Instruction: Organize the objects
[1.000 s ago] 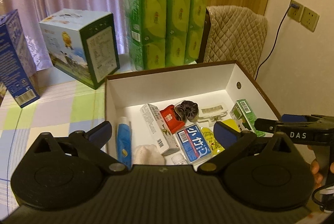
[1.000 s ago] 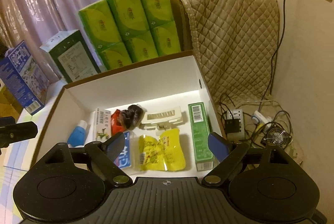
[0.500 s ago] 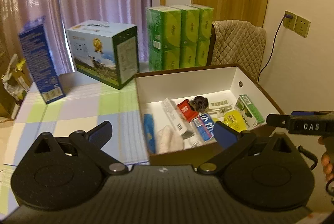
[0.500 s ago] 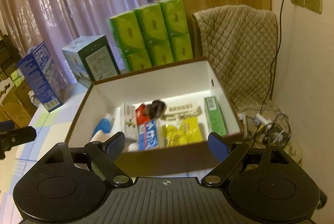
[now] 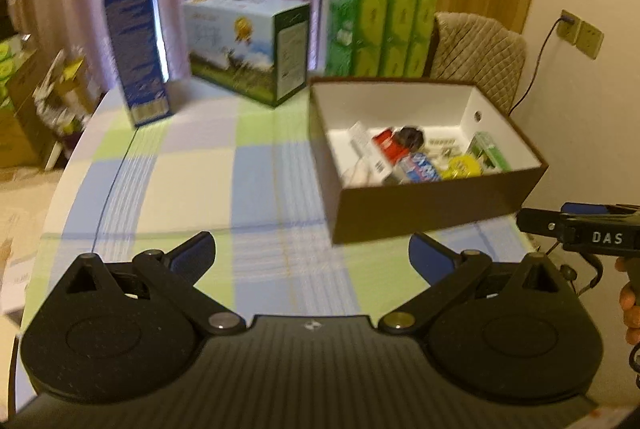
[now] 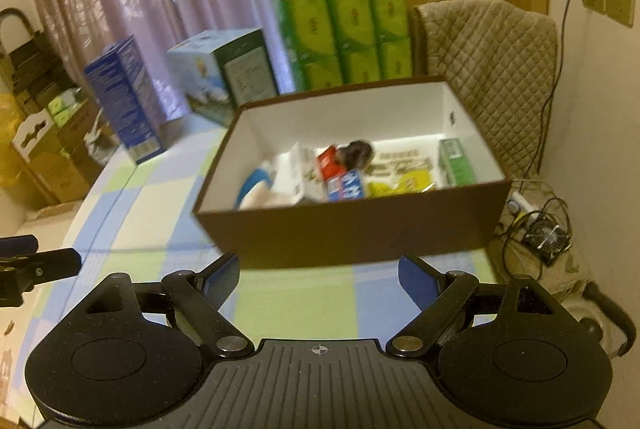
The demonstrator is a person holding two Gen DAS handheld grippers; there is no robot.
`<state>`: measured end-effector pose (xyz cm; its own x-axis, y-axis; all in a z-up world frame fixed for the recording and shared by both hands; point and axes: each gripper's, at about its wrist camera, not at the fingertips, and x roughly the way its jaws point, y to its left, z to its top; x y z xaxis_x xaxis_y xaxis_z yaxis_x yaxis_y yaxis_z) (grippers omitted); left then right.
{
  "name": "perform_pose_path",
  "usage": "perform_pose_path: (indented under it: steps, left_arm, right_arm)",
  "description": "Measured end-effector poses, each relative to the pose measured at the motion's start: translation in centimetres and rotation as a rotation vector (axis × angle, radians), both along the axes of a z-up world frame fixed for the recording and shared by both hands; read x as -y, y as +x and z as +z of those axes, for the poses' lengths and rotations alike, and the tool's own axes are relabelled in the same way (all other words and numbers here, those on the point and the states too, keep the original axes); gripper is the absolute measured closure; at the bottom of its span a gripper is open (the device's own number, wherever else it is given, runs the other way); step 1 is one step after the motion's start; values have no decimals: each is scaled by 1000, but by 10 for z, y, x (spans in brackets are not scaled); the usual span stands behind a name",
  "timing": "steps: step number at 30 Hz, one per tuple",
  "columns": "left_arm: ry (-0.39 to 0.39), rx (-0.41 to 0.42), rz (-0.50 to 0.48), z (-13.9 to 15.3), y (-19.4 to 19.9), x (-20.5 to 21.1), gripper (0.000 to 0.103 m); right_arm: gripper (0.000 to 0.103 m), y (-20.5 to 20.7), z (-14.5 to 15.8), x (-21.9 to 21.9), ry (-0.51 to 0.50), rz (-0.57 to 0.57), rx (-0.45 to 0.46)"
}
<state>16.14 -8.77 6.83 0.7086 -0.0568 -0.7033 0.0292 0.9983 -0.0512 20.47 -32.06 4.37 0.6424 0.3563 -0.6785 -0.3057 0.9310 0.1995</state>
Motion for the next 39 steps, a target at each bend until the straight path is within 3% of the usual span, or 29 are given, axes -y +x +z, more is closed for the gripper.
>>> perform_pose_path:
  steps: [16,39]
  left_arm:
    - [-20,-122,89,-28,-80,-61,1]
    - [-19,-146,138,-35,-137,-96,1]
  right_arm:
    - [19,-84,-17,-72,-32,164,-28]
    - [19,-138,-35,-118,-63,250,-55]
